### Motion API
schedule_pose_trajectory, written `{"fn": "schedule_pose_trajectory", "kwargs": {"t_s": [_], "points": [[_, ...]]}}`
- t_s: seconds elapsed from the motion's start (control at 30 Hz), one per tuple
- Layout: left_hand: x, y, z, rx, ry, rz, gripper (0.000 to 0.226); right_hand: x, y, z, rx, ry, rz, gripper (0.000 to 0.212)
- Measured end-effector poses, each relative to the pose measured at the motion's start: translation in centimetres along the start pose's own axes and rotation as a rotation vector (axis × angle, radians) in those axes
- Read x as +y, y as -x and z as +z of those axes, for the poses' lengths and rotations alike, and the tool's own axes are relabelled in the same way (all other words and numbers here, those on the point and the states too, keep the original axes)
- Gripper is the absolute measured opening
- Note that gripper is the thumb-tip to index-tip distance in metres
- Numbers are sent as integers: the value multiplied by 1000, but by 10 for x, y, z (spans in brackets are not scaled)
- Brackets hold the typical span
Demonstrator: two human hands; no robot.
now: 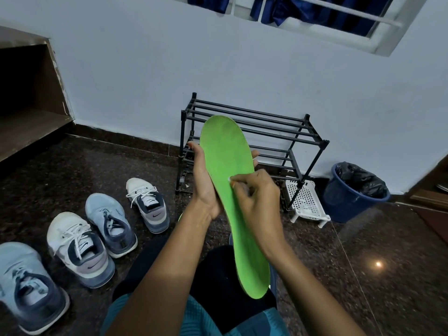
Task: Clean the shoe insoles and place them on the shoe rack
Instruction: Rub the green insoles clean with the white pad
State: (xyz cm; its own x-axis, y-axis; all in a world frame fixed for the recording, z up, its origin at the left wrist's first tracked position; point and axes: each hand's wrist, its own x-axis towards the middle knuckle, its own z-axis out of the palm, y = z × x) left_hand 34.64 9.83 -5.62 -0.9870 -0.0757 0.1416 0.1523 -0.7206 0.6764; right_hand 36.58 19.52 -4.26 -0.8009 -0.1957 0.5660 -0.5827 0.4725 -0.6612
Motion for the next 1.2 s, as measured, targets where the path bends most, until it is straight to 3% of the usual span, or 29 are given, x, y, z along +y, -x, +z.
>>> {"fn": "schedule_pose_trajectory", "kwargs": {"t_s": [0.1,0.4,0.63,0.9,1.07,1.2], "points": [[0,0,1,-17,10,7,106,-2,7,0,-40,-9,-22,12],[-3,-1,1,-22,-31,-24,104,4,-18,-2,99,104,-37,12],[-1,-1,-1,-8,-25,-14,103,0,0,1,-31,-33,-19,12],[-3,-1,-3,21,-78,-26,104,4,-23,-2,93,47,-13,13],[1,0,-1,34,-48,-8,100,-1,-4,0,-40,-39,-10,10],[1,2,1,31,-41,-15,101,0,-7,-1,-34,-35,-11,11]]}}
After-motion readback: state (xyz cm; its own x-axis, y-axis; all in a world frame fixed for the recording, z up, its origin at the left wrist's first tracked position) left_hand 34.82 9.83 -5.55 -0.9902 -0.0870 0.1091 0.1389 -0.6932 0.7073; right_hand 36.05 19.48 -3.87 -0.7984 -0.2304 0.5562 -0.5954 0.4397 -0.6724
